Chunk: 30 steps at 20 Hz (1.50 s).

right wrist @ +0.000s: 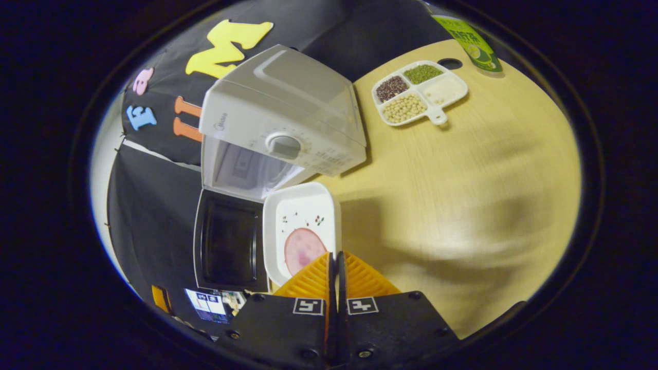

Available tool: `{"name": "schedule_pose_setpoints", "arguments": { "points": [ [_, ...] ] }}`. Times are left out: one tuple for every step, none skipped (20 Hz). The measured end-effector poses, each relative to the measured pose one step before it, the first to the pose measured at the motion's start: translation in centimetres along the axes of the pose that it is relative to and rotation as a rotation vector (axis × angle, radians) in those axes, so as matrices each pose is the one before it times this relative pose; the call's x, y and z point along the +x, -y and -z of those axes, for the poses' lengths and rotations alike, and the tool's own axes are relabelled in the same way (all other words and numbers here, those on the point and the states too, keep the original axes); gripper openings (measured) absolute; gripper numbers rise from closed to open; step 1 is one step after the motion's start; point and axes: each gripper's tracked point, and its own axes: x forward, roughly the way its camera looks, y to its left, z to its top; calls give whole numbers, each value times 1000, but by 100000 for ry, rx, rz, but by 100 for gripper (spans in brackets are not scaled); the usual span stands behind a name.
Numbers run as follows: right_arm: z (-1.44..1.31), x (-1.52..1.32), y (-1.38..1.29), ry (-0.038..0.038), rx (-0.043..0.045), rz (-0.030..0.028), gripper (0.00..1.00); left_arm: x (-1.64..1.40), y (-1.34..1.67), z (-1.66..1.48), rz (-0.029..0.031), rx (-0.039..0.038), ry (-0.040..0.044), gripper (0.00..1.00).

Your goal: Open the microwave oven with the left hand, put the food in, and close the microwave oven.

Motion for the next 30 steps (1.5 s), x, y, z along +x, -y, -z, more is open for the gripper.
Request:
{"name": "schedule_pose_setpoints", "arguments": {
  "points": [
    [102, 368, -1287, 3350, 518, -1108, 0, 361, -171, -126, 1476, 672, 208, 96],
    [100, 577, -1305, 2924, 1328, -1303, 4, 442, -313, -179, 2175, 897, 187, 96],
    [179, 458, -1379, 3131, 1724, -1814, 0, 419, -399, -21, 1847, 315, -331, 96],
    [142, 719, -869, 3137, 2223, -302, 0, 210, -278, -223, 2211, -362, 58, 96],
    [224, 801, -895, 3202, 1359, -894, 4, -131, -414, -410, 2318, -460, 902, 96],
    [232, 856, -693, 4004, 462, 663, 4, 14, -528, -350, 2205, -363, 493, 96],
    [236, 1064, -557, 4234, 1110, -93, 4, 121, -621, -207, 1546, 1, 787, 96],
    [447, 983, -543, 3625, 2395, -350, 4, 29, -648, -160, 1848, -66, 457, 96],
    [489, 1040, -584, 4186, 4915, -199, 4, 7, -650, 15, 1936, -365, 223, 96],
    [702, 858, -420, 3249, 4906, 466, 4, -15, -490, 105, 2130, -760, -208, 96],
    [860, 683, -355, 3234, 2632, 1131, 4, -247, -684, 353, 1438, -833, 259, 96],
    [849, 782, -161, 2142, 550, 1465, 3, -31, -871, 320, 102, -344, -302, 96],
    [1007, 1019, -290, 2267, 305, 682, 0, -122, -955, 750, -136, 227, -1003, 96],
    [1084, 923, -528, 1245, 1738, -763, 4, -238, -1047, 773, -944, 722, -1034, 96],
    [987, 1160, -219, 1917, 4183, -450, 4, 40, -718, 608, -346, 727, -933, 96],
    [850, 1048, 170, -90, 2555, 646, 4, -84, -696, 560, -686, 232, -959, 96],
    [470, 799, 24, 1152, 2276, 1250, 4, -7, -494, 685, -145, 256, -1080, 96],
    [395, 910, 256, 1200, 1265, 3030, 0, -3, -401, 450, 12, 499, -920, 96],
    [626, 703, 170, 1674, 1088, 1223, 4, -70, -479, 321, -46, 1014, -253, 96],
    [159, 666, -190, 1547, 880, 226, 4, 46, -313, 312, 72, 780, -536, 96],
    [-358, 626, -237, 2917, -45, 424, 4, 91, -236, 269, -147, 396, -101, 96],
    [-258, 684, -549, 2705, -1565, -491, 4, 279, -339, 171, -234, -173, -195, 96],
    [-440, 665, -583, 2900, -383, -665, 4, 293, -318, 211, -377, -713, 84, 96],
    [-153, 860, -754, 1702, 2096, -855, 4, 465, -59, 187, -38, -597, -645, 96],
    [-236, 1088, -669, 1048, 3445, -1205, 4, 281, -97, 587, -61, -145, -1181, 96],
    [-295, 959, -443, 1294, 2888, -202, 3, 317, 1, 192, 59, 368, -489, 96],
    [-445, 1003, -501, 1648, 1621, -150, 0, 356, 4, 31, 433, 180, -308, 96],
    [-528, 1032, -456, 2340, 1241, -5, 4, 332, -9, -69, 488, 45, -206, 96],
    [-660, 1031, -366, 2432, -75, 296, 4, 429, -16, 157, 233, 244, -335, 96],
    [-593, 952, -323, 2664, -1115, -16, 4, 311, -126, 203, -318, 71, -464, 96]
  ]
}}
